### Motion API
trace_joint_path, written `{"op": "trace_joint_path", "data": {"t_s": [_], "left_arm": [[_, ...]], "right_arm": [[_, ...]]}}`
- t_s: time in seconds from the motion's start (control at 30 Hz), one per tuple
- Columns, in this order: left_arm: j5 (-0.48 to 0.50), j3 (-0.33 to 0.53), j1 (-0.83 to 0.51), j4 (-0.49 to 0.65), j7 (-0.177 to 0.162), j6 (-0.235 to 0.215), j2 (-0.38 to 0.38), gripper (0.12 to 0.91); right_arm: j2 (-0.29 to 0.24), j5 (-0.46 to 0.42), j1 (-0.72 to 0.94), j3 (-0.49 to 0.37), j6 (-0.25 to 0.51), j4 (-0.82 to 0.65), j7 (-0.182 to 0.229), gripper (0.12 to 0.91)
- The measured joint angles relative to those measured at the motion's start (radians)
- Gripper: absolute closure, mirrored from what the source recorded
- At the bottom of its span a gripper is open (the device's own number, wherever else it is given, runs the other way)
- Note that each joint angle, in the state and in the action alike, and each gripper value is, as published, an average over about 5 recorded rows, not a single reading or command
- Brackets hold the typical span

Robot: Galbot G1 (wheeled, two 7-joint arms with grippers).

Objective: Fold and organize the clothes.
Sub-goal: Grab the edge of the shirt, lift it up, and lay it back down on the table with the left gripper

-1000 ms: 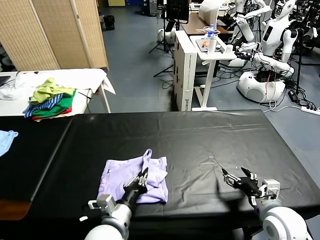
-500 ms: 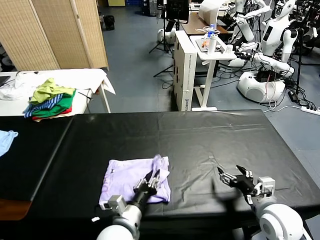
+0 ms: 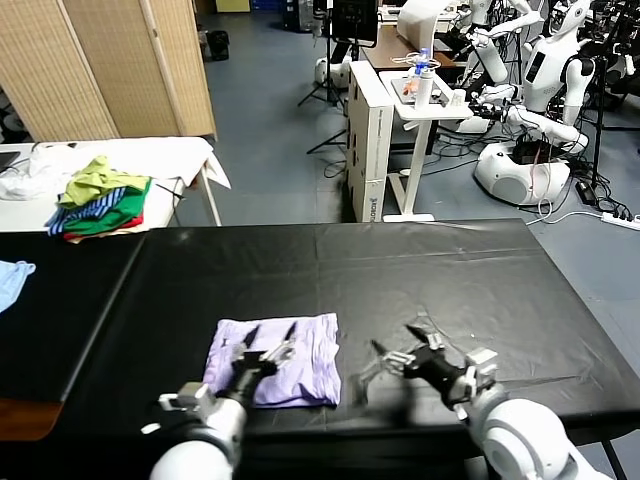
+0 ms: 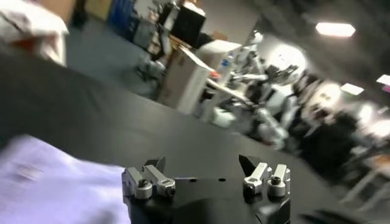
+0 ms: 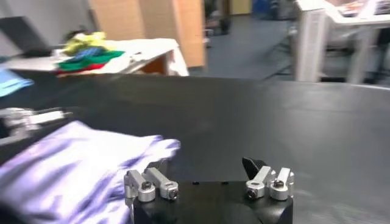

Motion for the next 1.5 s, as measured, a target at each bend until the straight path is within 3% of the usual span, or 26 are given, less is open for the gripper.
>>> {"op": "trace_joint_path", "data": {"t_s": [0.27, 0.5, 0.8, 1.2, 1.5], "left_arm": [[0.047, -0.114, 0.032, 0.005, 0.005, -0.022, 0.051, 0.123], [0.056, -0.148, 0.039, 0.017, 0.005, -0.03, 0.046, 0.123], [0.042, -0.17, 0.043, 0.05, 0.036, -0.056, 0.01, 0.123], [-0.031, -0.201, 0.052, 0.111, 0.099, -0.105, -0.122, 0.123], [-0.069, -0.222, 0.081, 0.13, 0.135, -0.127, -0.15, 0.123]], "right_arm": [[0.04, -0.1, 0.065, -0.157, -0.001, -0.061, -0.001, 0.118], [0.041, -0.164, 0.064, -0.18, -0.023, -0.085, 0.001, 0.118], [0.055, -0.087, 0.004, -0.062, 0.026, -0.026, -0.012, 0.118], [0.073, 0.001, -0.132, 0.214, 0.026, 0.031, -0.013, 0.118], [0.073, 0.003, -0.149, 0.273, 0.026, 0.027, -0.013, 0.118]]}}
